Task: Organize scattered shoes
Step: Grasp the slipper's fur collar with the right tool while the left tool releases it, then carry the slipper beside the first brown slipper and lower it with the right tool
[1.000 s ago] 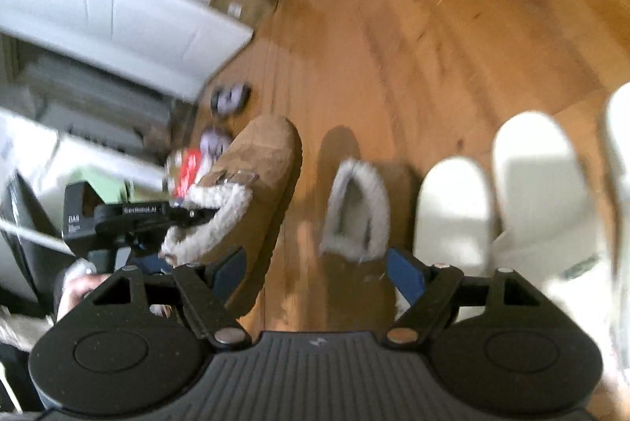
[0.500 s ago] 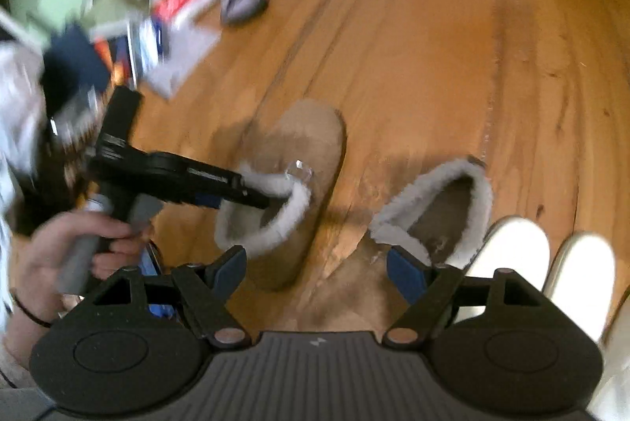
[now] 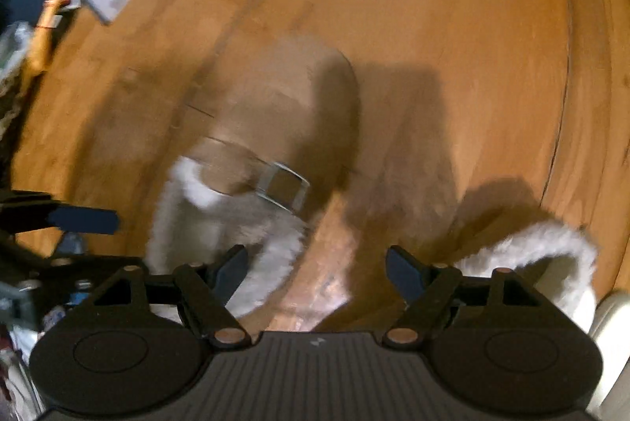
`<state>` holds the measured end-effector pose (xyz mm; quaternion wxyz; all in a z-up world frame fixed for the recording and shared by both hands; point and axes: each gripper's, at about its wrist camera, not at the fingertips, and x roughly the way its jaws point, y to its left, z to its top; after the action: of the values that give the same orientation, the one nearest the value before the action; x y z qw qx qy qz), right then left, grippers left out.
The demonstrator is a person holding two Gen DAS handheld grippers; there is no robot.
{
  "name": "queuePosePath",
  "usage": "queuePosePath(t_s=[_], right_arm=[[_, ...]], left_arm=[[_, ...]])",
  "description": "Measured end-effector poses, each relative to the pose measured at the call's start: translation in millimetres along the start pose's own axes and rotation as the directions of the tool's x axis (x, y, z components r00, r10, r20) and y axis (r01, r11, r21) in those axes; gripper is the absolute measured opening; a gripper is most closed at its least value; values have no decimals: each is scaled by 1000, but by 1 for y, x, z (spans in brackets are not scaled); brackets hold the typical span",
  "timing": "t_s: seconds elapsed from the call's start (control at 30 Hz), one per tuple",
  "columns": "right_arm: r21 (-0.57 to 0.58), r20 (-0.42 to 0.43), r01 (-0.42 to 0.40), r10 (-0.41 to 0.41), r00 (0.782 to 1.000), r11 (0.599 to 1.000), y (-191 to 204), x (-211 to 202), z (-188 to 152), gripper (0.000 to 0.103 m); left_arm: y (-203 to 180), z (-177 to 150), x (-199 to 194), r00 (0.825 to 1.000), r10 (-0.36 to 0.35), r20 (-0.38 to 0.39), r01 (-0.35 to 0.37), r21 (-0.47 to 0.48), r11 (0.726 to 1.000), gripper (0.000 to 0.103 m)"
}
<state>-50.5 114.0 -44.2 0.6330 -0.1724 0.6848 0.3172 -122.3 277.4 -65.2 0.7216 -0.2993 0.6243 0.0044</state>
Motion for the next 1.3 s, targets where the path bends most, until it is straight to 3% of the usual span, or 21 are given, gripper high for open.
queuePosePath(t_s=[0.1, 0.13, 0.17, 0.2, 0.3, 0.37, 0.43, 0.57, 0.63, 0.67, 0.73, 0.77, 0.83, 0.9, 0.97, 1.07, 1.23, 1.27, 1.3], right_arm=[[42, -3, -47, 47, 999, 998, -3, 17, 4, 70], [2, -3, -33, 33, 999, 999, 2, 21, 6, 65], [-57, -1, -11, 11, 1000, 998, 10, 25, 9, 43], [-109, 5, -5, 5, 1000, 994, 15, 27, 12, 13], [-177, -4, 27, -29, 1000, 984, 24, 25, 18, 10], [-311, 52, 78, -65, 996, 947, 39, 9, 17, 9], [-444, 110, 127, -86, 990, 887, 53, -10, 14, 9], [-718, 130, 154, -87, 988, 678, 73, -37, 2, 8], [-748, 159, 185, -98, 982, 637, 75, -40, 1, 12], [-745, 181, 205, -104, 978, 635, 74, -40, 1, 25], [-680, 259, 291, -151, 954, 673, 65, -41, 8, 58], [-647, 279, 320, -175, 944, 692, 62, -38, 11, 60], [-533, 250, 351, -253, 935, 770, 48, -45, 16, 60], [-407, 134, 305, -273, 952, 861, 30, -57, 14, 64], [-282, 18, 212, -216, 976, 936, 12, -64, 7, 65], [-187, -74, 122, -138, 988, 975, -3, -62, -7, 64], [-131, -128, 123, -140, 982, 984, -13, -32, -11, 61], [-119, -140, 111, -127, 982, 987, -12, -23, -8, 44], [-127, -144, 114, -132, 981, 985, -13, -13, -6, 40]], left_arm=[[3, 9, 2, 998, 65, 19, -66, 31, 997, 84], [5, 12, 2, 997, 75, 31, -76, 24, 997, 84], [8, 16, 0, 997, 55, 46, -55, 0, 998, 84], [10, 18, -1, 998, 45, 51, -44, -20, 999, 84], [12, 21, 0, 997, 58, 58, -56, -38, 998, 84], [10, 21, -1, 995, 73, 62, -71, -37, 997, 84], [9, 21, -2, 995, 76, 60, -75, -32, 997, 84], [15, 20, -5, 997, 60, 57, -60, 0, 998, 85], [21, 19, -7, 997, 53, 61, -51, -35, 998, 86], [21, 20, -6, 997, 45, 60, -42, -40, 998, 86], [19, 21, -5, 998, 36, 57, -33, -39, 999, 86], [17, 22, -3, 998, 39, 54, -37, -36, 999, 86], [14, 22, 0, 998, 43, 50, -43, -19, 999, 86], [12, 18, 2, 998, 39, 42, -39, -5, 999, 86], [10, 15, 3, 999, 38, 30, -38, 9, 999, 86], [6, 12, 5, 999, 40, 19, -40, 32, 999, 86], [5, 15, 8, 999, 25, 35, -25, -4, 1000, 86], [5, 15, 8, 999, 18, 43, -18, -19, 1000, 86], [5, 16, 8, 999, 6, 50, -5, -29, 1000, 86]])
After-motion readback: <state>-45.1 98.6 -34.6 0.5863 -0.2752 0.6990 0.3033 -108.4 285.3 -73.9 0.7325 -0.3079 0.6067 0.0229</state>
